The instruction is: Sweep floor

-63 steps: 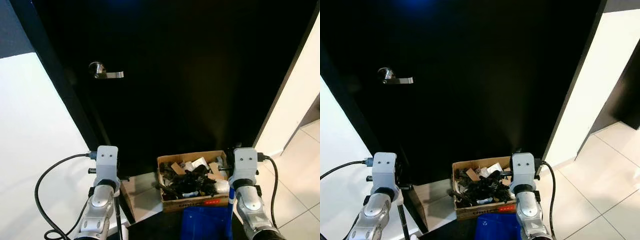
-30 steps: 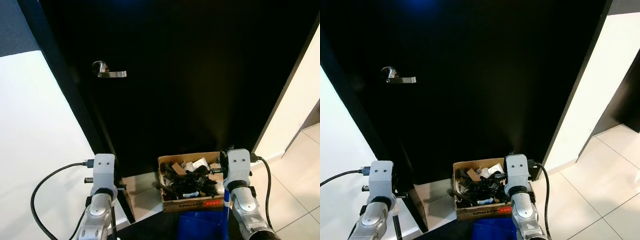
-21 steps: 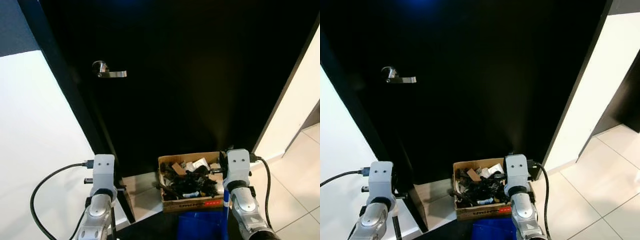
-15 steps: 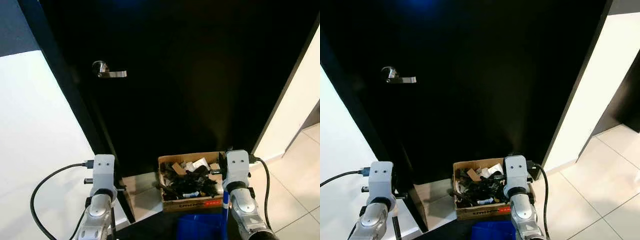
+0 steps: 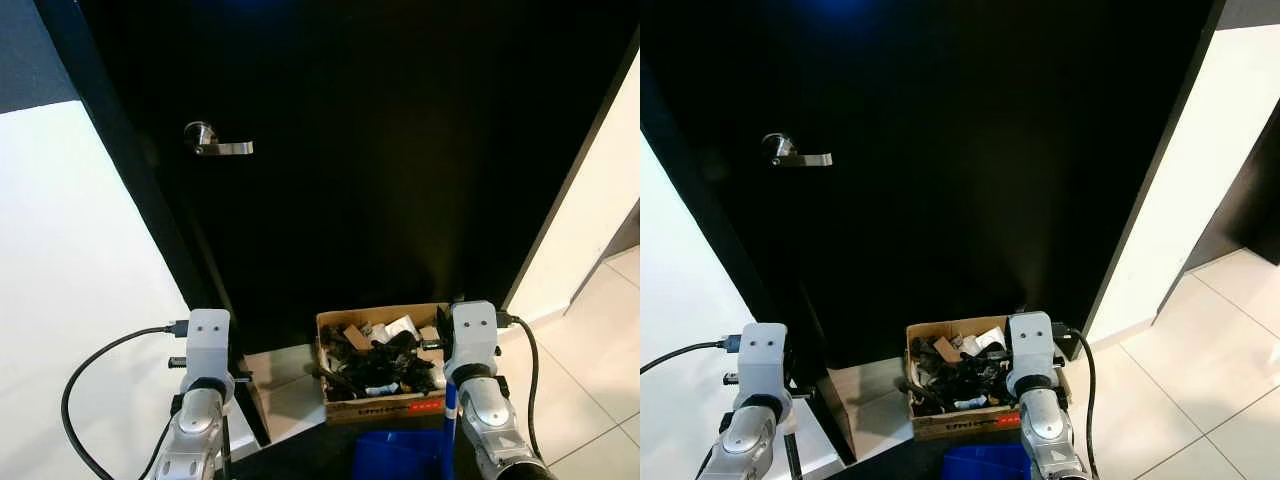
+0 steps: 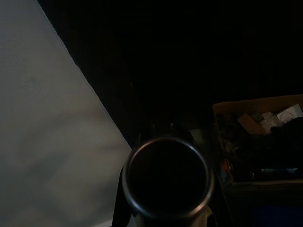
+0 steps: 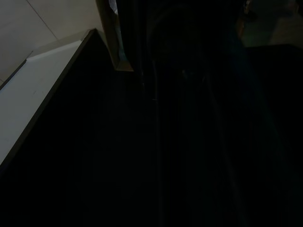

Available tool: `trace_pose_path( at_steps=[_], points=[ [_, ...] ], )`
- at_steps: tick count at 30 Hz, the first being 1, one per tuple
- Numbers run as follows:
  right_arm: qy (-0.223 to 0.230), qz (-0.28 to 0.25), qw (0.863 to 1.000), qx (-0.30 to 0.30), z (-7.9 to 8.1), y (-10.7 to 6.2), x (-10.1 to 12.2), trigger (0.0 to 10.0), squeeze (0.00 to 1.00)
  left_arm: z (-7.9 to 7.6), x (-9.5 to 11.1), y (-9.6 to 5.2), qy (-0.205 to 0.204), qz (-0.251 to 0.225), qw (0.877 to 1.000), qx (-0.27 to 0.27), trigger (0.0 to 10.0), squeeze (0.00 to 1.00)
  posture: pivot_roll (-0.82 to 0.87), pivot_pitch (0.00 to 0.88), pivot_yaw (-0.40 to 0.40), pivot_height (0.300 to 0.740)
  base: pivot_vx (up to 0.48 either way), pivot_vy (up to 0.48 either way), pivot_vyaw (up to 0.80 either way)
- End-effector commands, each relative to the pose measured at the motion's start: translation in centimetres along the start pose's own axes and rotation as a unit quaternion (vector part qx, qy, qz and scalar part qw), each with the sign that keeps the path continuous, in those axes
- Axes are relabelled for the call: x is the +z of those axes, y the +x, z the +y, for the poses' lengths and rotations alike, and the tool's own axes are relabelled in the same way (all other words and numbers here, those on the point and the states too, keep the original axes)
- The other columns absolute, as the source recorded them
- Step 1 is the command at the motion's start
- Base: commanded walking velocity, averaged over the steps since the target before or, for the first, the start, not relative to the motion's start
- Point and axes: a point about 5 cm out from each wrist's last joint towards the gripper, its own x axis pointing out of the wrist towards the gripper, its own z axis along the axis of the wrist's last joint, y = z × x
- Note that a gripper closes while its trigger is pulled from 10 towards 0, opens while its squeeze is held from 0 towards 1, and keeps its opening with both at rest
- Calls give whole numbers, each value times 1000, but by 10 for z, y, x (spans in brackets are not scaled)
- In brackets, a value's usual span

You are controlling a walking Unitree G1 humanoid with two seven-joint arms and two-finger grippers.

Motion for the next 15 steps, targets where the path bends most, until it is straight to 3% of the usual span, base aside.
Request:
trace_pose_path(
  at_steps=[1, 15],
  points=[
    [3, 2, 1000, -1, 2, 1, 1, 10000, 0, 2, 3, 0, 9, -3, 1000, 7, 10000, 0, 59, 25, 39, 740, 0, 0, 0],
    [2, 2, 1000, -1, 2, 2, 1, 10000, 0, 2, 5, 0, 8, -9, 1000, 5, 10000, 0, 60, 25, 40, 740, 0, 0, 0]
  ],
)
